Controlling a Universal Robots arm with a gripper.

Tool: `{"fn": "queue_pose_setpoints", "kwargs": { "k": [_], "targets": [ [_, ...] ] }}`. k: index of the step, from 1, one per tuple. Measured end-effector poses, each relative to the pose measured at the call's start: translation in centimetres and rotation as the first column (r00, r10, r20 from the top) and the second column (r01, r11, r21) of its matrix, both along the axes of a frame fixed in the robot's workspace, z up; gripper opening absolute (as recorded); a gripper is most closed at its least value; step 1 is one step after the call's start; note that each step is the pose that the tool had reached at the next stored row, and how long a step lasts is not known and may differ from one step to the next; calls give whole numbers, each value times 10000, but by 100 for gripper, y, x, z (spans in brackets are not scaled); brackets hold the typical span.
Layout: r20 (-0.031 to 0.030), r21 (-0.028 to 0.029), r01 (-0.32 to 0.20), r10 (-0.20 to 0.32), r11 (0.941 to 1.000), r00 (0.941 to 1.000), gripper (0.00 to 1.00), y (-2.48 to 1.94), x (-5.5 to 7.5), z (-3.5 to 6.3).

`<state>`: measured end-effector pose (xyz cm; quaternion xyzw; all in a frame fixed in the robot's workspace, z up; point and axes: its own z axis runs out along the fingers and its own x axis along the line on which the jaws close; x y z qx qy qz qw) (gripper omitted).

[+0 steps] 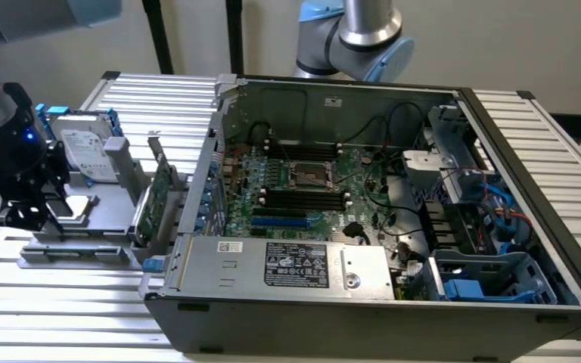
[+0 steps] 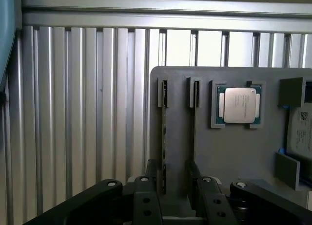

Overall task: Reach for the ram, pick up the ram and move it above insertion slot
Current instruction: 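Pick up the ram and move it above insertion slot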

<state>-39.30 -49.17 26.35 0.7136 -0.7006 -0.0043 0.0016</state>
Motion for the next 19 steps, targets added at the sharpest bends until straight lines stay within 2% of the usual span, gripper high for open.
{"fn": "queue_pose_setpoints", "kwargs": {
  "k": [12, 19],
  "targets": [
    [0, 11, -1, 1, 10000, 10000, 36, -30, 0, -218],
    [1, 27, 0, 0, 10000, 10000, 36, -68, 1, -345]
  ]
}}
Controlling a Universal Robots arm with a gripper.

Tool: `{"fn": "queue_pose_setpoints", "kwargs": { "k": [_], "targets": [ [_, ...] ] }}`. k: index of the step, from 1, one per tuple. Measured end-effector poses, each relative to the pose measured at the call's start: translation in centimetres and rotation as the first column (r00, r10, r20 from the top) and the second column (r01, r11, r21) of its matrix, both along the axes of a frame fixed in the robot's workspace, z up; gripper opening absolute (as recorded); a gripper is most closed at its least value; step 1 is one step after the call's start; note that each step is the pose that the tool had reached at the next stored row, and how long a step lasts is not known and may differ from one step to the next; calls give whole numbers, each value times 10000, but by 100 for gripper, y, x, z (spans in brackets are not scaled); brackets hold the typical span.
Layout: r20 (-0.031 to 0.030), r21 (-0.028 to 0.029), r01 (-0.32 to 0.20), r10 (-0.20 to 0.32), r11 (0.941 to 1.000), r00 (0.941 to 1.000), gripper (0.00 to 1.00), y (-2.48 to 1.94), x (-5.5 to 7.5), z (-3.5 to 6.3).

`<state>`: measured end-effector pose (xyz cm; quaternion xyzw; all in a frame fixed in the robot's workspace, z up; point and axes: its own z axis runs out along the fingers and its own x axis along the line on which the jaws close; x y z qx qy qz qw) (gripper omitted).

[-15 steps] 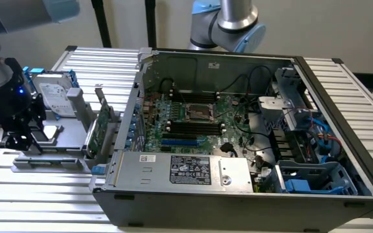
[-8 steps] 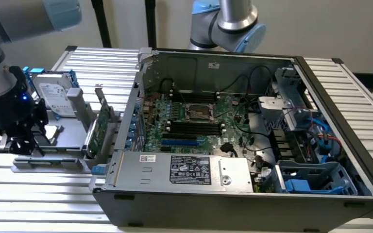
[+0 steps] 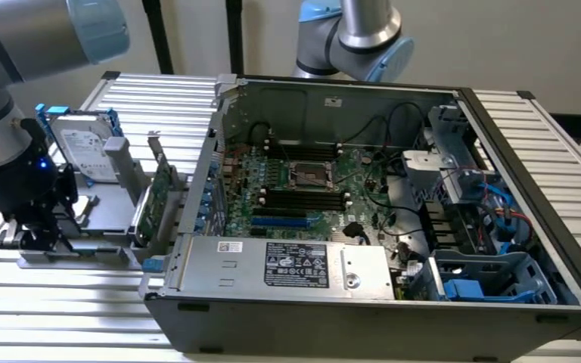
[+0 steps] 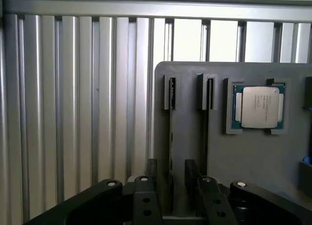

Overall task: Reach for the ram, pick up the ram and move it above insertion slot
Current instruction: 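Pick up the ram and move it above insertion slot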

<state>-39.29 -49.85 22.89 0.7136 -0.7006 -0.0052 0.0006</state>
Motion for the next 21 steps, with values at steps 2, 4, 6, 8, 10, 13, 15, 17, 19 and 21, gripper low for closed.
{"fn": "queue_pose_setpoints", "kwargs": {
  "k": [2, 4, 6, 8, 10, 13, 15, 17, 19, 21],
  "targets": [
    [-1, 17, 0, 0, 10000, 10000, 36, -7, 1, -36],
    [-2, 36, 0, 0, 10000, 10000, 36, -14, 5, -73],
    [-2, 50, -1, 1, 10000, 10000, 36, -20, 9, -105],
    [-2, 65, 0, 0, 10000, 10000, 36, -22, 13, -135],
    [-1, 96, 0, 0, 10000, 10000, 36, -22, 16, -168],
    [-3, 162, 0, 0, 9999, 10000, 36, -23, 15, -210],
    [-3, 204, 0, 0, 9998, 10000, 36, -22, 16, -233],
    [-1, 237, 0, 0, 9997, 10000, 36, -22, 16, -258],
    [-2, 263, 0, 0, 9997, 10000, 36, -23, 16, -280],
    [-3, 283, 0, 0, 9996, 10000, 36, -23, 14, -290]
  ]
}}
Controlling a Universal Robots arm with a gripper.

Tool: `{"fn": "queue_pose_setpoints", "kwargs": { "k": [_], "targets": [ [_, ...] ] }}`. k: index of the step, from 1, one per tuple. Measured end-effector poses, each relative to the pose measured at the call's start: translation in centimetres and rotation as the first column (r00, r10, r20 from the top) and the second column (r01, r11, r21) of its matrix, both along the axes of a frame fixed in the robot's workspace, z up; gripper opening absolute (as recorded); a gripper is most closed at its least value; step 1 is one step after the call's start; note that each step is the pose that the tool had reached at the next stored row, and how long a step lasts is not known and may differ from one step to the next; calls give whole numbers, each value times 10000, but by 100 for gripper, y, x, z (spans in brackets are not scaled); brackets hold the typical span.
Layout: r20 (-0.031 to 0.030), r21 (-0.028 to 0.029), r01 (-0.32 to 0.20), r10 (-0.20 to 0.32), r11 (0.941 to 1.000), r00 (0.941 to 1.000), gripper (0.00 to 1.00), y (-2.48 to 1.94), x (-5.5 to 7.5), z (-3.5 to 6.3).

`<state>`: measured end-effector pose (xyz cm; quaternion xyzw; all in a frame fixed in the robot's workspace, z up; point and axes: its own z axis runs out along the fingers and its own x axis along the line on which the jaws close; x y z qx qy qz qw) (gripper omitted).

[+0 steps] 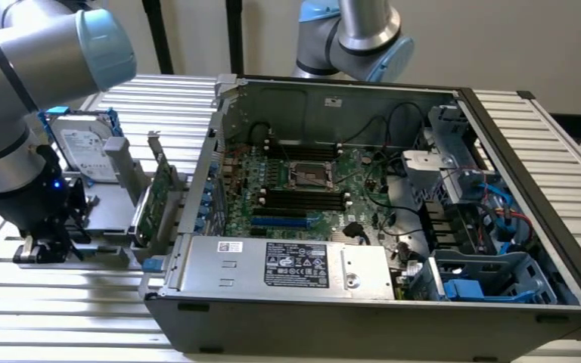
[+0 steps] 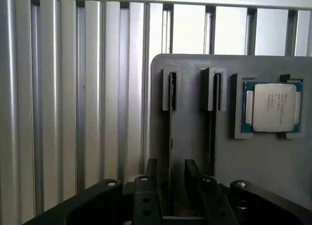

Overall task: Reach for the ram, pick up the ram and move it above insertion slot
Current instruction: 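Pick up the ram and move it above insertion slot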

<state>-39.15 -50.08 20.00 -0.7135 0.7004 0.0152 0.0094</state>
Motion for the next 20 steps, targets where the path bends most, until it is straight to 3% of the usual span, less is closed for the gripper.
{"fn": "queue_pose_setpoints", "kwargs": {
  "k": [6, 13, 20],
  "targets": [
    [-19, 3, 0, 0, 10000, 10000, 36, 0, -6, -5],
    [-23, 4, 0, 0, 10000, 10000, 13, 0, -6, -7],
    [-24, 4, 1, -1, 10000, 10000, 13, 0, -6, -7]
  ]
}}
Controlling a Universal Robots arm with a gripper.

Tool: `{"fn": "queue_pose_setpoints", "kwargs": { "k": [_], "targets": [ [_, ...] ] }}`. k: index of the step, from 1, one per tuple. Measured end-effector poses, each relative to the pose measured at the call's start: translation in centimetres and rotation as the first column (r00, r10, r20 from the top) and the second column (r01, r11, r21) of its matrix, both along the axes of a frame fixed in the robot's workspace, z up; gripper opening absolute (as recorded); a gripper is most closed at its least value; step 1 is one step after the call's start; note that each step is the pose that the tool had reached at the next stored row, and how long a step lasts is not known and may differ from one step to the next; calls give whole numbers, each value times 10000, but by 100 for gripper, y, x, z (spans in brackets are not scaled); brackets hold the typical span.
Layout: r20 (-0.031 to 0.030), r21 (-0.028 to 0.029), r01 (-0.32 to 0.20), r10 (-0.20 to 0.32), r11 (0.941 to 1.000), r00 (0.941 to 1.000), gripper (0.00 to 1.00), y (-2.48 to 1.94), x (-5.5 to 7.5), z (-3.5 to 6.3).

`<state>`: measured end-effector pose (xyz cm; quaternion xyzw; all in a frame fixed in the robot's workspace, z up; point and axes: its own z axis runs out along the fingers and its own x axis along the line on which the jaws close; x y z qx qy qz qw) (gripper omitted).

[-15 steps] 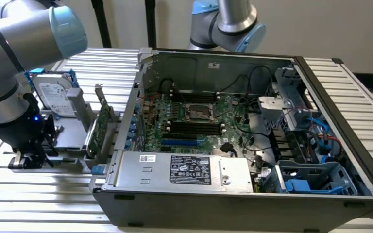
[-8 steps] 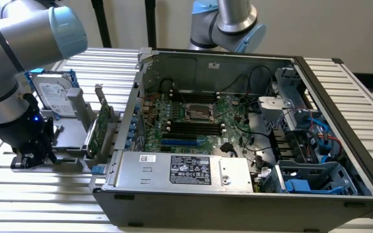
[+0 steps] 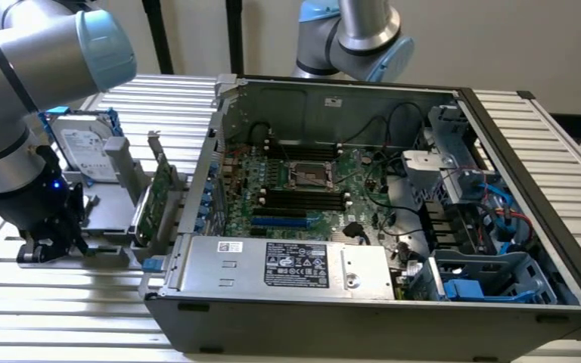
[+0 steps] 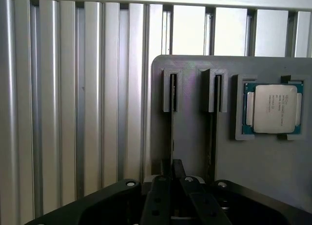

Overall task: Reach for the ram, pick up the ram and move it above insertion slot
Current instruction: 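Pick up the ram and move it above insertion slot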

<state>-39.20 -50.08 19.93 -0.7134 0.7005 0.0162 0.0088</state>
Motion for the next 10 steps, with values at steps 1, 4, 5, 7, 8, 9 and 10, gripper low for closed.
{"fn": "queue_pose_setpoints", "kwargs": {
  "k": [1, 4, 5, 7, 8, 9, 10],
  "targets": [
    [0, 0, 0, 0, 10000, 10000, 13, 0, 0, 0],
    [-1, 0, 0, 0, 10000, 10000, 13, 0, 0, 0],
    [-1, 0, 0, 0, 10000, 10000, 13, 0, 0, 0],
    [-1, 0, 0, 0, 10000, 10000, 13, 0, 0, 1],
    [-1, 2, 0, 0, 10000, 10000, 13, 0, 0, 7],
    [-3, 1, 1, -1, 10000, 10000, 13, 0, 0, 19],
    [-7, 0, 0, 0, 10000, 10000, 13, 0, 0, 38]
  ]
}}
